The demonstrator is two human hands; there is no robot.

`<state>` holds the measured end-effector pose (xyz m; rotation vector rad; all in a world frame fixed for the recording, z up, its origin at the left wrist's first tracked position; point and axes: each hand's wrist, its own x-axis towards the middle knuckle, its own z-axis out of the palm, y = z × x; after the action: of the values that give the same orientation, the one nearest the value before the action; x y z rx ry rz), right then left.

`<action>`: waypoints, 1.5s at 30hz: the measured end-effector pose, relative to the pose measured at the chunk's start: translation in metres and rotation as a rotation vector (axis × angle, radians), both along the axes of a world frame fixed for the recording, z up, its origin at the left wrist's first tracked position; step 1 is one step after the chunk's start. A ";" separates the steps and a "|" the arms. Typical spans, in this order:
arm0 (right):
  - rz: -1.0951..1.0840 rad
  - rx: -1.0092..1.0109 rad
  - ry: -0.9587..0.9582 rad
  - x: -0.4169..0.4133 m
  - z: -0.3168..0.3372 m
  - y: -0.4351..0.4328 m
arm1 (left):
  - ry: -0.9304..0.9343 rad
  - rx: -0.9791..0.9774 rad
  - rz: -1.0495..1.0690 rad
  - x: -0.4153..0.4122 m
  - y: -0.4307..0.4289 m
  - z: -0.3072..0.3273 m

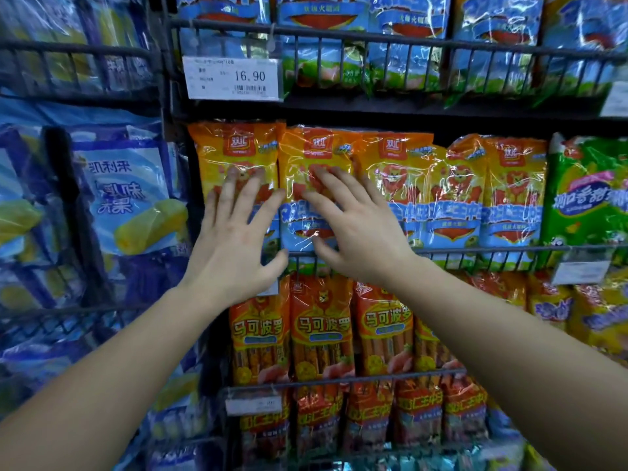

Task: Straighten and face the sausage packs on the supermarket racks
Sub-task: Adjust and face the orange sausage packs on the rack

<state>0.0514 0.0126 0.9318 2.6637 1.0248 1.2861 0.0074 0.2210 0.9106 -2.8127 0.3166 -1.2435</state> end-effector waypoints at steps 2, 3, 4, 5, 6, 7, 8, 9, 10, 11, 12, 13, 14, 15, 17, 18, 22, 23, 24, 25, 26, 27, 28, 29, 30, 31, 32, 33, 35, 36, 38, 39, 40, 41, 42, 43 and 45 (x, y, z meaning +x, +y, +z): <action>0.003 0.058 -0.014 -0.007 -0.008 -0.004 | 0.013 -0.020 -0.038 -0.005 -0.006 -0.005; 0.010 0.086 -0.024 -0.010 -0.013 -0.007 | 0.014 -0.030 -0.056 -0.008 -0.010 -0.008; 0.018 0.113 -0.032 -0.013 -0.018 -0.009 | 0.008 -0.039 -0.077 -0.010 -0.013 -0.012; 0.026 0.139 -0.042 -0.015 -0.024 -0.012 | -0.004 -0.050 -0.101 -0.013 -0.017 -0.015; 0.033 0.164 -0.056 -0.019 -0.030 -0.015 | -0.019 -0.059 -0.129 -0.016 -0.021 -0.020; 0.037 0.192 -0.071 -0.022 -0.038 -0.019 | -0.038 -0.064 -0.160 -0.019 -0.024 -0.025; 0.039 0.222 -0.082 -0.026 -0.046 -0.022 | -0.057 -0.065 -0.192 -0.022 -0.028 -0.031; 0.040 0.250 -0.084 -0.031 -0.056 -0.026 | -0.070 -0.065 -0.223 -0.025 -0.032 -0.038; 0.042 0.272 -0.077 -0.035 -0.066 -0.030 | -0.074 -0.061 -0.249 -0.028 -0.036 -0.047; 0.040 0.290 -0.063 -0.039 -0.077 -0.034 | -0.069 -0.056 -0.273 -0.031 -0.040 -0.057; 0.031 0.303 -0.040 -0.042 -0.089 -0.039 | -0.058 -0.053 -0.292 -0.033 -0.043 -0.069; 0.016 0.313 -0.012 -0.045 -0.102 -0.044 | -0.040 -0.058 -0.307 -0.035 -0.047 -0.081; -0.004 0.323 0.025 -0.047 -0.115 -0.050 | -0.015 -0.073 -0.315 -0.036 -0.050 -0.093; -0.029 0.331 0.072 -0.049 -0.129 -0.055 | 0.019 -0.095 -0.317 -0.037 -0.054 -0.105; -0.086 0.344 0.182 -0.052 -0.155 -0.066 | 0.113 -0.133 -0.290 -0.035 -0.063 -0.130; -0.113 0.352 0.233 -0.054 -0.167 -0.071 | 0.168 -0.140 -0.258 -0.034 -0.068 -0.141; -0.177 0.374 0.394 -0.055 -0.204 -0.087 | 0.396 -0.191 -0.106 -0.023 -0.086 -0.175; -0.185 0.383 0.436 -0.053 -0.210 -0.089 | 0.445 -0.219 -0.067 -0.019 -0.090 -0.180; -0.194 0.392 0.477 -0.050 -0.212 -0.089 | 0.472 -0.251 -0.028 -0.015 -0.094 -0.183; -0.199 0.406 0.521 -0.045 -0.214 -0.089 | 0.480 -0.286 0.007 -0.012 -0.097 -0.187; -0.203 0.419 0.567 -0.040 -0.213 -0.087 | 0.476 -0.324 0.036 -0.009 -0.101 -0.189; -0.203 0.433 0.607 -0.033 -0.211 -0.084 | 0.469 -0.357 0.059 -0.006 -0.105 -0.192; -0.202 0.446 0.633 -0.026 -0.207 -0.080 | 0.463 -0.380 0.078 -0.003 -0.109 -0.196; -0.196 0.462 0.650 -0.018 -0.201 -0.075 | 0.454 -0.400 0.098 -0.001 -0.113 -0.199; -0.191 0.475 0.664 -0.010 -0.195 -0.071 | 0.437 -0.428 0.118 0.001 -0.118 -0.203; -0.187 0.486 0.676 -0.002 -0.189 -0.066 | 0.411 -0.462 0.137 0.002 -0.122 -0.206; -0.184 0.490 0.681 0.005 -0.182 -0.061 | 0.379 -0.494 0.146 0.004 -0.125 -0.209; -0.174 0.489 0.686 0.012 -0.176 -0.056 | 0.343 -0.519 0.147 0.006 -0.129 -0.212; -0.133 0.477 0.694 0.023 -0.166 -0.047 | 0.272 -0.575 0.147 0.011 -0.135 -0.217; -0.122 0.470 0.705 0.028 -0.161 -0.043 | 0.241 -0.611 0.156 0.014 -0.139 -0.220; -0.115 0.473 0.711 0.037 -0.154 -0.038 | 0.204 -0.677 0.189 0.019 -0.146 -0.224; -0.111 0.484 0.696 0.041 -0.152 -0.038 | 0.189 -0.698 0.201 0.021 -0.149 -0.226; -0.106 0.493 0.687 0.044 -0.152 -0.038 | 0.174 -0.715 0.205 0.023 -0.151 -0.227; -0.098 0.500 0.691 0.047 -0.151 -0.039 | 0.160 -0.728 0.208 0.024 -0.152 -0.229; -0.090 0.495 0.698 0.049 -0.150 -0.041 | 0.151 -0.736 0.210 0.026 -0.154 -0.230; -0.078 0.483 0.705 0.052 -0.150 -0.042 | 0.146 -0.740 0.218 0.026 -0.155 -0.231; -0.066 0.433 0.680 0.055 -0.148 -0.044 | 0.150 -0.741 0.236 0.028 -0.155 -0.232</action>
<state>0.1066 -0.0311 0.7839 3.5597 0.7234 0.6319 0.0349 0.0662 0.6782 -3.3959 -0.5863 -1.2932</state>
